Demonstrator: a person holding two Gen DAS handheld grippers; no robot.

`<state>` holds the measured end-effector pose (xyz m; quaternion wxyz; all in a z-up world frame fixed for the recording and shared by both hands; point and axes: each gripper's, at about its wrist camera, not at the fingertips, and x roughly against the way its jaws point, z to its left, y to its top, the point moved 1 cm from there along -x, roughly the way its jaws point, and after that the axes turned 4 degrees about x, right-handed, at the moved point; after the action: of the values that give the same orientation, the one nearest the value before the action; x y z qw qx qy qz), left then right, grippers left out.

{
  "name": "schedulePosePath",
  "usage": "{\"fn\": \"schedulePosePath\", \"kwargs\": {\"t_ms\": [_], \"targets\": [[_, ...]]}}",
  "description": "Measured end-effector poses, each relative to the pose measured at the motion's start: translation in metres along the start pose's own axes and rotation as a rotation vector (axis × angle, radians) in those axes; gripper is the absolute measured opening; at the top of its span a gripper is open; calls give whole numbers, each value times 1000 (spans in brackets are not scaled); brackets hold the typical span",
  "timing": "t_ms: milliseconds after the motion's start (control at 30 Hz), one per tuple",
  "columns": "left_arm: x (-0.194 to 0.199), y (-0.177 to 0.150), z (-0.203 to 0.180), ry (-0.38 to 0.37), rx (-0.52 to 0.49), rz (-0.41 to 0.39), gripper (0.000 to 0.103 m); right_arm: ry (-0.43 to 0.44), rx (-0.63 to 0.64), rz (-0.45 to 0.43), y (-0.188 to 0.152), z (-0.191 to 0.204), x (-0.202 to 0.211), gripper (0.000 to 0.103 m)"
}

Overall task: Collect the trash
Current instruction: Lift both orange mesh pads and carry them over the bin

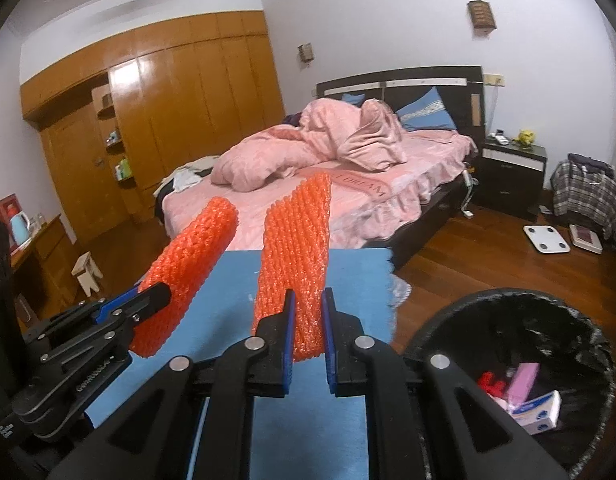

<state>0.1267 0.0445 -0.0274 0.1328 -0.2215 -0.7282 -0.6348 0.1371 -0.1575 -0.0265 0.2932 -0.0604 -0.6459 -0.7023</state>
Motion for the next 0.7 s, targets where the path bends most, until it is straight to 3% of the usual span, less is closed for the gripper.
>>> {"fn": "schedulePosePath", "kwargs": {"t_ms": [700], "targets": [[-14, -17, -127, -208, -148, 18, 15, -230, -86, -56, -23, -116, 83, 13]]}}
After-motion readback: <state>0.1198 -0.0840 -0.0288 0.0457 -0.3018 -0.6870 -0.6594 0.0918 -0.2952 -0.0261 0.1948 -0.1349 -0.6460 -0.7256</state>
